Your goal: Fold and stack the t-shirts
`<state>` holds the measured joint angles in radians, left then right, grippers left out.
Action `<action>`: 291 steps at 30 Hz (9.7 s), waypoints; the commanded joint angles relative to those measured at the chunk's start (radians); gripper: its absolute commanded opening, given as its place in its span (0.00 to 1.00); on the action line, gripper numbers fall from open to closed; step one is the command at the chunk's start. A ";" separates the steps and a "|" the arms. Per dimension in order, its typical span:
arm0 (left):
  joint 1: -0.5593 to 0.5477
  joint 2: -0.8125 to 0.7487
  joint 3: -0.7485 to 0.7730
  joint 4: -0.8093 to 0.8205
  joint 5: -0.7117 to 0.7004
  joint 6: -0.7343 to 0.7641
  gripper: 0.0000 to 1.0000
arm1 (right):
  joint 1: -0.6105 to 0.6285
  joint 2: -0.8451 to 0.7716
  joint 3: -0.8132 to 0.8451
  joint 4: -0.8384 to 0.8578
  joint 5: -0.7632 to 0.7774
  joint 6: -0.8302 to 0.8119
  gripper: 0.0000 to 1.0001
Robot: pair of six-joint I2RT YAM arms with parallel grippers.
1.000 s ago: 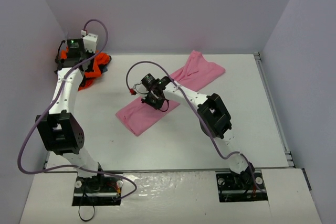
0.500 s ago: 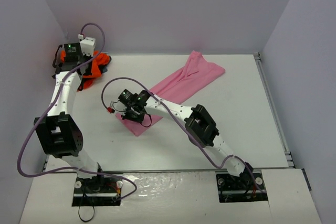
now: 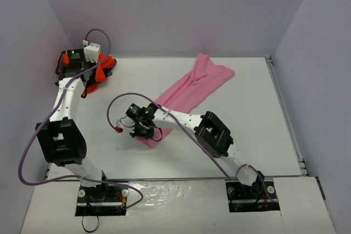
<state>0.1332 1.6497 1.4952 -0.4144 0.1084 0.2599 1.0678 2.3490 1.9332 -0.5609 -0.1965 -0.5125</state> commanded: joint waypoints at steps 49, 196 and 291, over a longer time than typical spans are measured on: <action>-0.327 -0.084 -0.001 -0.071 0.355 0.168 0.35 | -0.451 -0.628 -0.385 -0.225 0.530 -0.019 0.46; -1.145 -0.011 0.027 -0.140 -0.008 0.199 0.18 | -0.902 -0.582 -0.475 0.008 0.345 0.244 0.68; -1.419 0.280 0.047 -0.187 0.244 0.184 0.19 | -1.213 -0.796 -0.566 0.171 0.573 0.236 0.79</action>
<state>-1.2892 1.9390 1.4784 -0.6017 0.3658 0.4311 -0.1379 1.5688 1.3679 -0.4268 0.3755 -0.2879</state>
